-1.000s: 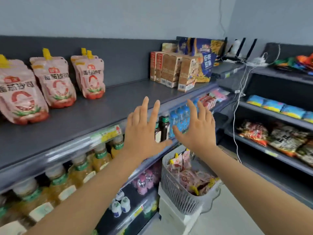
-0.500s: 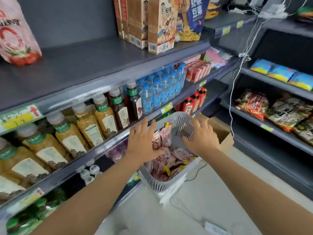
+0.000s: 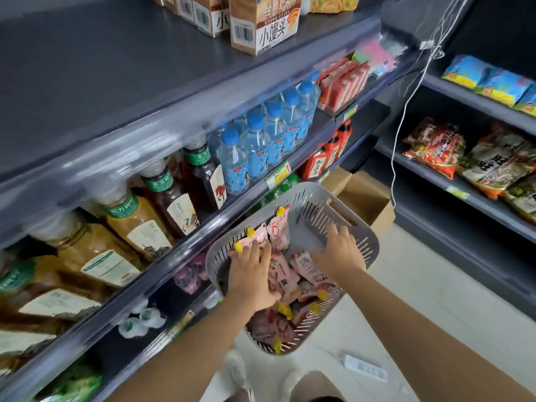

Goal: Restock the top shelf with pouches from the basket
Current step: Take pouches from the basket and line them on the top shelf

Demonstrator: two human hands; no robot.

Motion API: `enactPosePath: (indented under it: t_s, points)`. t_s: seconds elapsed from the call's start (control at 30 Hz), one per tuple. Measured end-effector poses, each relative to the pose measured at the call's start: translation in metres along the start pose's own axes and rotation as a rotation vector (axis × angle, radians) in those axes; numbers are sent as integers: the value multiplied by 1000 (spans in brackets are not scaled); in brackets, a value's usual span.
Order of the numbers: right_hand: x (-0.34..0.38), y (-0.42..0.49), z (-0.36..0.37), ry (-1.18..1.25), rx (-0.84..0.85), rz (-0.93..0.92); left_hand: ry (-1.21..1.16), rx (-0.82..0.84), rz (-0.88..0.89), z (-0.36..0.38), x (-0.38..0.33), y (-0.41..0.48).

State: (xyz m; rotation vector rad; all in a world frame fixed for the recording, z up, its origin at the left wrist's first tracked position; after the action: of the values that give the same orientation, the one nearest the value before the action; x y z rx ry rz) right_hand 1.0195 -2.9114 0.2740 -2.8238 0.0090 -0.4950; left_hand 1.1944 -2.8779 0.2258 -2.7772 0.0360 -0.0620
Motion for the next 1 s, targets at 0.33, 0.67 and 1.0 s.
enactPosePath:
  t_s: [0.33,0.67,1.0]
  points:
    - [8,100,76,103,239,3,-211,26,-247,25,-2,8]
    - [9,149,146,503,258,121,-289,-22,-458,35,-21,14]
    - [-52,145,130,935,113,397,-656,-102,-592,26,-46,53]
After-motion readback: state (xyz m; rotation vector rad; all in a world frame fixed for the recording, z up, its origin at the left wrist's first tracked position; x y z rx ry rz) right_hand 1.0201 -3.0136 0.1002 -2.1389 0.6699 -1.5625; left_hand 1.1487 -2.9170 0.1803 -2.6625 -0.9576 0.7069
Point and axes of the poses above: each hand's wrist, its own y-axis towards the middle knuckle, its own z-axis out of the palm, x = y × z, the point moved 6 cm from there along y, towards the middle knuckle, and after that the axes turned 11 degrees about -z, right-handed, at the moved point
